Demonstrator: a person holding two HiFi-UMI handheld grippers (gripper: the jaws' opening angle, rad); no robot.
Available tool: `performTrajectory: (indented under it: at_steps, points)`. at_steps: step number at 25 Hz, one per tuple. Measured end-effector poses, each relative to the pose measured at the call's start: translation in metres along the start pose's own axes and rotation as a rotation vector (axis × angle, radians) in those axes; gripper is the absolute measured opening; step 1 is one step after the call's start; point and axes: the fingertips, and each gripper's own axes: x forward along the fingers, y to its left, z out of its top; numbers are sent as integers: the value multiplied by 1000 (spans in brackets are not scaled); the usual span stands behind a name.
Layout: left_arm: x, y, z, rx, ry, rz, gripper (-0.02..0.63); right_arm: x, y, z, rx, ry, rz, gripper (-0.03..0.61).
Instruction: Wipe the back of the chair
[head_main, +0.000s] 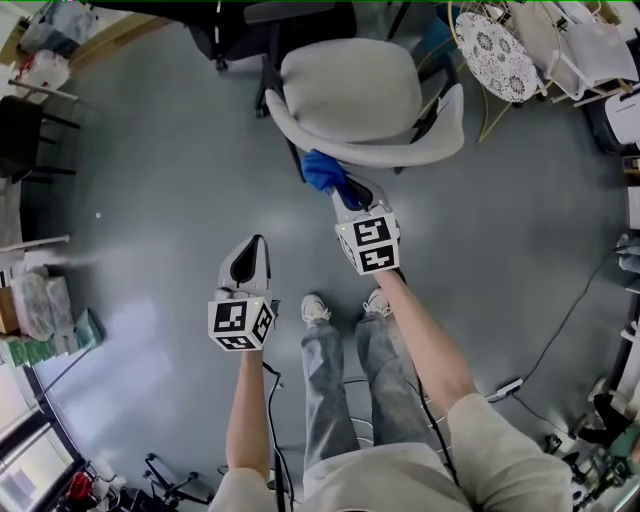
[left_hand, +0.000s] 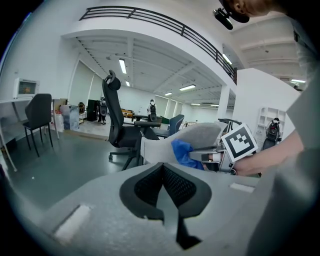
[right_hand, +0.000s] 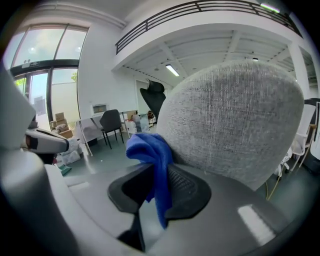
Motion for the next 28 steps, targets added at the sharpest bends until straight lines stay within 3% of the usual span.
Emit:
performTrajectory:
  at_steps: [13, 28]
  points:
    - [33, -28, -19, 10, 42, -36, 2, -22, -44, -13, -9, 20, -40, 81]
    - [81, -115, -14, 55, 62, -124, 2, -85, -157, -34, 30, 20, -154, 81]
